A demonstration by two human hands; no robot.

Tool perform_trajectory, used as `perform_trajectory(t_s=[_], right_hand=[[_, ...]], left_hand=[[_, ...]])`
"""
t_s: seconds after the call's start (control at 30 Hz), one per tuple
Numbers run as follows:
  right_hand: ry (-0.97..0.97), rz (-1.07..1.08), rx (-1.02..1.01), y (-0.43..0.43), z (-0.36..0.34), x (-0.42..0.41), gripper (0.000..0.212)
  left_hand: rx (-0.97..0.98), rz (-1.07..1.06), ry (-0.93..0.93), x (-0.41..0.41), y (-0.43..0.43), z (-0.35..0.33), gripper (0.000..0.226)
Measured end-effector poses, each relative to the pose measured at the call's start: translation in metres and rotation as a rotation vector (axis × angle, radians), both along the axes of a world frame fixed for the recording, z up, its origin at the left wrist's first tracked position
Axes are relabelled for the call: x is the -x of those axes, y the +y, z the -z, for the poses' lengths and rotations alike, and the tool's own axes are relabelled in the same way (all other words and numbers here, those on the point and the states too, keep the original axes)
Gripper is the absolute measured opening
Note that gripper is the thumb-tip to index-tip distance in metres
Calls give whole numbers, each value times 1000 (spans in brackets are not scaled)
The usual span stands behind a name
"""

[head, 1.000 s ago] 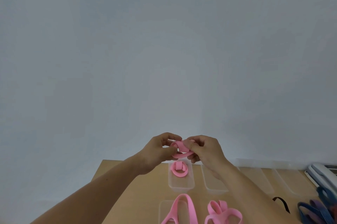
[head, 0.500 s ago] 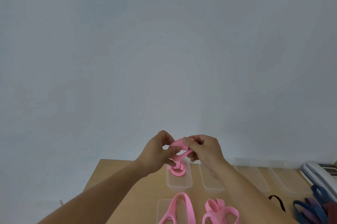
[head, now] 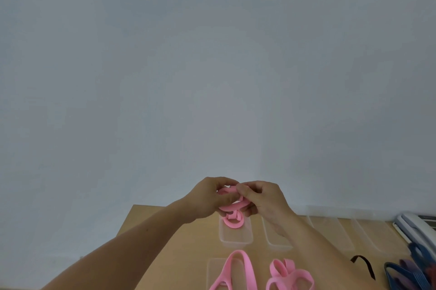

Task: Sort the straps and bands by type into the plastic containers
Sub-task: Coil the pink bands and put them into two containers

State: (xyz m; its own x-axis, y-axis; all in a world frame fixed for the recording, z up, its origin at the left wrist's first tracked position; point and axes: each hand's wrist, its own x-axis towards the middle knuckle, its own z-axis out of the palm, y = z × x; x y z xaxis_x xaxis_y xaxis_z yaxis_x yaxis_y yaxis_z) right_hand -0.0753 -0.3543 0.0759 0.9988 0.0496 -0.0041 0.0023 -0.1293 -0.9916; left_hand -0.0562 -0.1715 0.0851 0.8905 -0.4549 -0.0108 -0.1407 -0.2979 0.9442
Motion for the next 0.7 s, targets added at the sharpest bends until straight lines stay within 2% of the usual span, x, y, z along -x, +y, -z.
perform_trajectory(t_s=[0.17, 0.27, 0.53, 0.7], right_hand=[[92, -72, -77, -9, 2, -6, 20], [106, -128, -50, -10, 3, -8, 17], [25, 14, 37, -2, 5, -9, 13], [-9, 65, 92, 4, 5, -10, 20]], left_hand=[[101, 39, 51, -5, 12, 4, 20], [127, 65, 83, -6, 16, 7, 21], [180, 8, 143, -7, 15, 14, 26], [225, -27, 158, -9, 15, 18, 25]])
